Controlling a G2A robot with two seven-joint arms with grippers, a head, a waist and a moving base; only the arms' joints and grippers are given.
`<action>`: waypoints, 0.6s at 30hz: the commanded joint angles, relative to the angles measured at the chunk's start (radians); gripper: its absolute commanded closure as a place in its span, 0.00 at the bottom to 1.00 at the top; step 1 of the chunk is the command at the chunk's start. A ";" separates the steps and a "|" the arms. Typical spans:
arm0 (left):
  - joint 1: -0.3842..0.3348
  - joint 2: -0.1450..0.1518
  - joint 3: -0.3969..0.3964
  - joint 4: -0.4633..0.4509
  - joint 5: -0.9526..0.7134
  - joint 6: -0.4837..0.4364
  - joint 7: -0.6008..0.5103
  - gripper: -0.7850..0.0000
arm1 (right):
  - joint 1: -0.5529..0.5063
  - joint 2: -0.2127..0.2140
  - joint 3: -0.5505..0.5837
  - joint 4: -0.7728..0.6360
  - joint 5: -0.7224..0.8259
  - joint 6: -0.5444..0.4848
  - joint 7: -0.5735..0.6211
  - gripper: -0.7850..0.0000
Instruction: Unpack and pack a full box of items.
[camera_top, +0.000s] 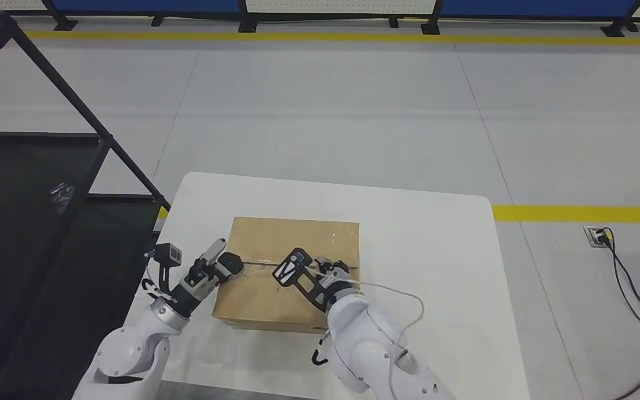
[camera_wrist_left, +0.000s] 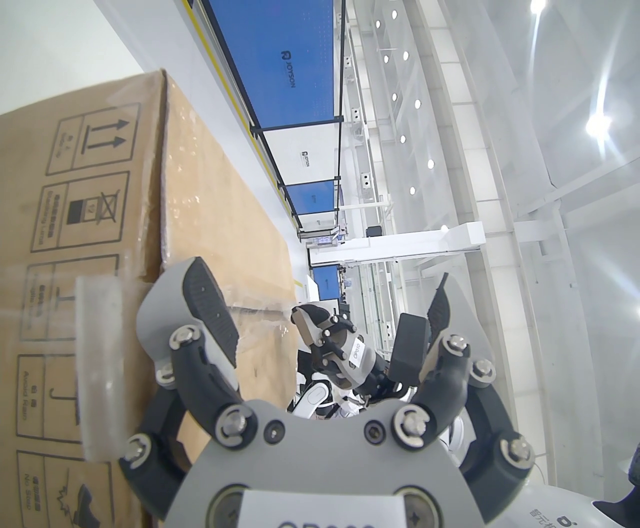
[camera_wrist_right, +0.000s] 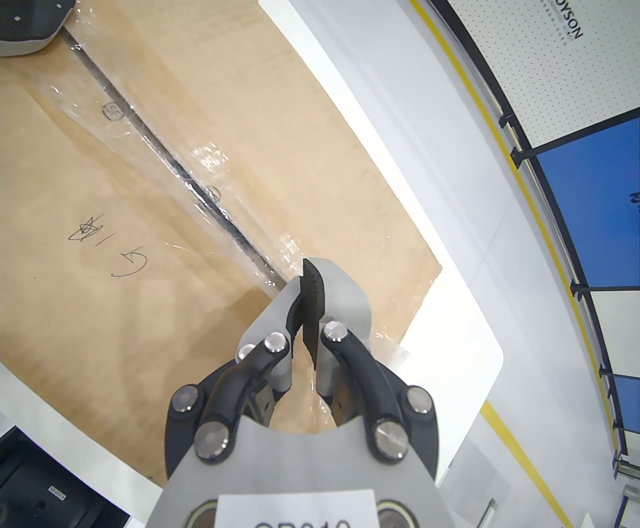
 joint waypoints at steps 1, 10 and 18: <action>0.001 0.000 -0.001 -0.001 0.000 0.000 0.000 0.00 | 0.004 -0.003 0.012 0.004 0.022 -0.006 0.014 1.00; 0.007 0.001 -0.002 -0.005 0.000 -0.001 -0.002 0.00 | -0.011 -0.012 0.102 -0.001 0.161 0.038 0.014 1.00; 0.009 0.001 -0.002 -0.006 -0.002 -0.004 -0.006 0.00 | -0.045 -0.005 0.222 -0.015 0.347 -0.012 -0.003 1.00</action>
